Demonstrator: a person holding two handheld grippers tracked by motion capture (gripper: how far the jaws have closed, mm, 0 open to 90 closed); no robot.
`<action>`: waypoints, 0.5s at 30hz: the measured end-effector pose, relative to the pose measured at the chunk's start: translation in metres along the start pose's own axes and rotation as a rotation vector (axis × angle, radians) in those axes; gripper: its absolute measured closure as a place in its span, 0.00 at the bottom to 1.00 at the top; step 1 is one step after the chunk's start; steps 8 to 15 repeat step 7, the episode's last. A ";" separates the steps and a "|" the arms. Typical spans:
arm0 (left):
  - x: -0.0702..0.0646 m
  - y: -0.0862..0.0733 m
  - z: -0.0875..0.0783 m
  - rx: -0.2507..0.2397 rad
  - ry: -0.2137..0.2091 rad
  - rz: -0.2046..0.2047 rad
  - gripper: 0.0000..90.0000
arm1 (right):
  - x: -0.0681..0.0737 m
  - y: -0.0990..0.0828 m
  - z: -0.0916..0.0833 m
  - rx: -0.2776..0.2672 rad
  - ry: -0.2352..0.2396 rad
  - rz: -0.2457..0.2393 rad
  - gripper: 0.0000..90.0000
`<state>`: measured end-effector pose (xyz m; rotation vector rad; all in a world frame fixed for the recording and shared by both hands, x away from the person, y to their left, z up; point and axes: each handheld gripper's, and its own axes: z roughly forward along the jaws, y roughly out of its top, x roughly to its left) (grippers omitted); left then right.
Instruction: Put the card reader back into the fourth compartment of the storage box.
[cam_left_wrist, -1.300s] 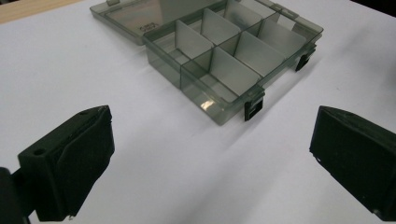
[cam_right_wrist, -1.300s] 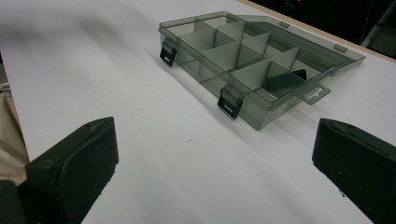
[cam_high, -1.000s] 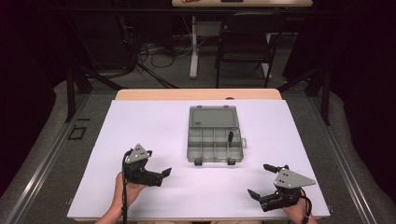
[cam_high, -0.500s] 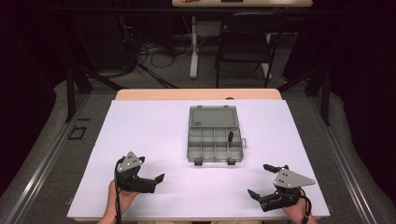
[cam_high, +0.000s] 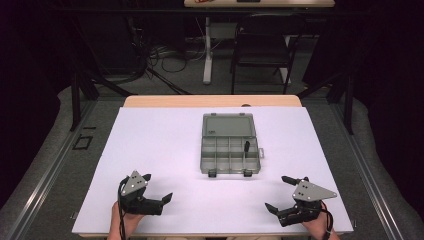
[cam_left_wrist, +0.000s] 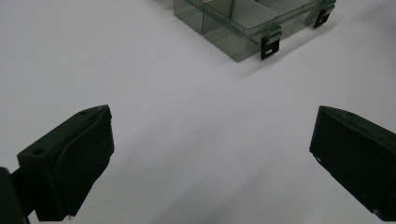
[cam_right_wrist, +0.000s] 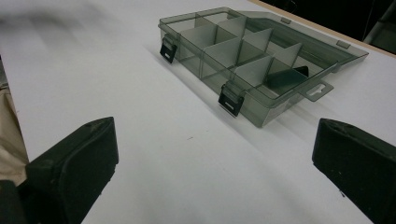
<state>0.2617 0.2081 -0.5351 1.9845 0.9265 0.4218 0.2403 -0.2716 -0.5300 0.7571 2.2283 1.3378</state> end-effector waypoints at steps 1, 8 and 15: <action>0.000 -0.001 0.000 0.002 -0.005 -0.001 0.00 | 0.000 0.000 0.000 0.003 0.000 0.000 0.00; 0.001 -0.001 0.001 -0.002 -0.010 -0.008 0.00 | 0.000 0.000 -0.001 -0.001 0.008 -0.006 0.00; 0.001 -0.001 0.001 -0.002 -0.010 -0.008 0.00 | 0.000 0.000 -0.001 -0.001 0.008 -0.006 0.00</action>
